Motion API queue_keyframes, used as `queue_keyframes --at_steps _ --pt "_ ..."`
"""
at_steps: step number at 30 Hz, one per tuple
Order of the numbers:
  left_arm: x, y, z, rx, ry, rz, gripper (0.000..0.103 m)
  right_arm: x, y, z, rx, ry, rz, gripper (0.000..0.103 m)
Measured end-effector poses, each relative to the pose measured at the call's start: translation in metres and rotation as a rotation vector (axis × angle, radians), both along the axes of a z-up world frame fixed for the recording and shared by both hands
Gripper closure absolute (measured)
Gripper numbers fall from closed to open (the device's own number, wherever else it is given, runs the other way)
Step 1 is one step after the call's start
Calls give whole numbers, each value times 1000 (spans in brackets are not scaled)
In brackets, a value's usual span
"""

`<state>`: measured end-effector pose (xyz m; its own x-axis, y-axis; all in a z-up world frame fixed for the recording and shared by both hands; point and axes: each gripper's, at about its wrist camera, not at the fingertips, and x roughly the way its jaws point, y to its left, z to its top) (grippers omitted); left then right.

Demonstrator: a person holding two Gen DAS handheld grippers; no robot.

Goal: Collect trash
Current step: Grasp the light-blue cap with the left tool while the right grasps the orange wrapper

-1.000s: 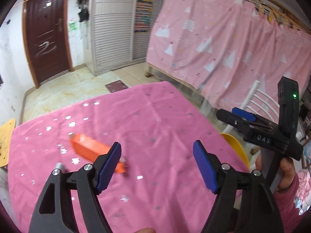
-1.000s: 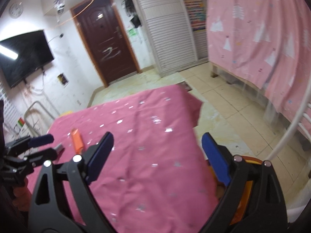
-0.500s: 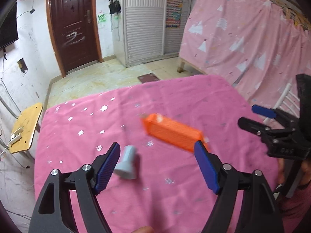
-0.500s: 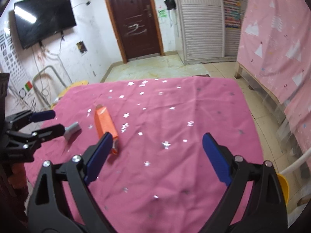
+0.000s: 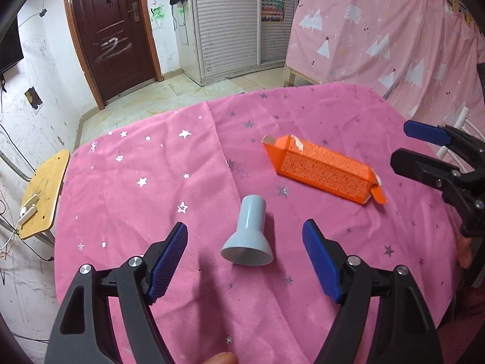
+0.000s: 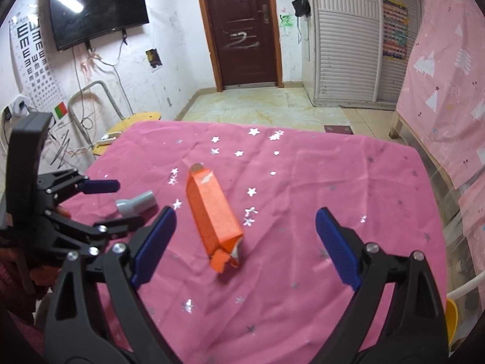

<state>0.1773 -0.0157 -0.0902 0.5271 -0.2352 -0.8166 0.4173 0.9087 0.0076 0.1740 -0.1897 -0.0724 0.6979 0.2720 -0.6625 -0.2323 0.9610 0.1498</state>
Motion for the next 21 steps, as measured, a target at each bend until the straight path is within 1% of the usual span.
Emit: queue_keyframes --at_steps 1,3,10,13,14,16,18,21 --pt "1 0 -2 -4 5 -5 34 1 3 -1 -3 3 3 13" --pt "1 0 -4 -3 6 -12 41 3 9 -3 -10 10 10 13" --pt "8 5 -13 -15 20 -9 57 11 22 -9 -20 30 39 13" --pt "10 8 -13 -18 10 -6 64 14 28 -11 -35 34 49 13" --pt "10 9 -13 -19 8 -5 68 15 30 -12 -40 36 53 13" --pt "10 11 -12 -25 4 -2 71 18 35 -13 -51 41 63 13" --pt "8 10 -12 -22 -3 -2 78 20 38 -15 -61 48 74 13" --pt "6 11 -12 -26 -8 -1 78 24 44 -18 -78 55 89 14"
